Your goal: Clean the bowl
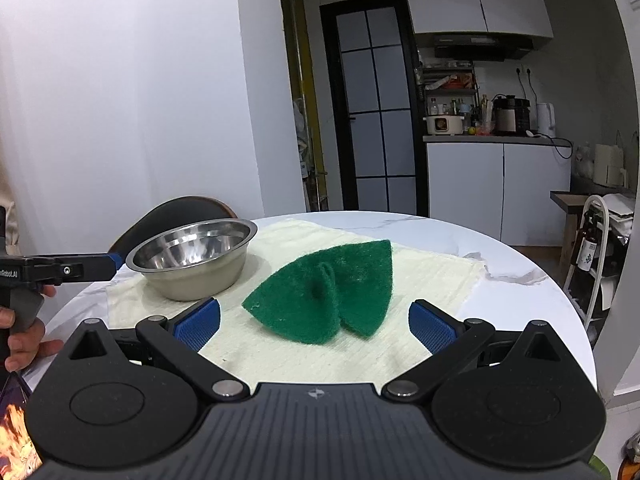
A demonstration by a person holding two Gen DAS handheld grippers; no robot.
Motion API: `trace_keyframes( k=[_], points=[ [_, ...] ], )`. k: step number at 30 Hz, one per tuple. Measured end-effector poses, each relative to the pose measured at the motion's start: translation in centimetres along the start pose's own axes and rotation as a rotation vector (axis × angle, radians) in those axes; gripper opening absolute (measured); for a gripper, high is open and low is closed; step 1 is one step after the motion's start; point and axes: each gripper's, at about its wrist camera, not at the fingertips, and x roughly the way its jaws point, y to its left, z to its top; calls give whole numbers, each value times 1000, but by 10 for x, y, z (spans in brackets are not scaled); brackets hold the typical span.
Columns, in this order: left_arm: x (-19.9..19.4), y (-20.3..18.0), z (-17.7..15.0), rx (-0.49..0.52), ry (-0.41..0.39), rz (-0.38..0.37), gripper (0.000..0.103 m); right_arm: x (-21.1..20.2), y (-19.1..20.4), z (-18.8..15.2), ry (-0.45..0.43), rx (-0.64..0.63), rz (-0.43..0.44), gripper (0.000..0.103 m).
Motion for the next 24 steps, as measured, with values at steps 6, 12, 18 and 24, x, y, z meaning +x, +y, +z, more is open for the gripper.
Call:
trace_keyframes(
  k=[6,12,18,24],
  points=[
    [0,-2,0,3,10,3,103,4,5,0,19,-32,0,103],
    [2,-5,-1,14,29,16,103,4,-1,0,27,11,-8,103],
    [3,-5,-1,8,31,22,103,7,2,-1,44,-2,-11,103],
    [6,-10,-1,30,44,47,103,8,5,0,53,-22,-13,103]
  ],
)
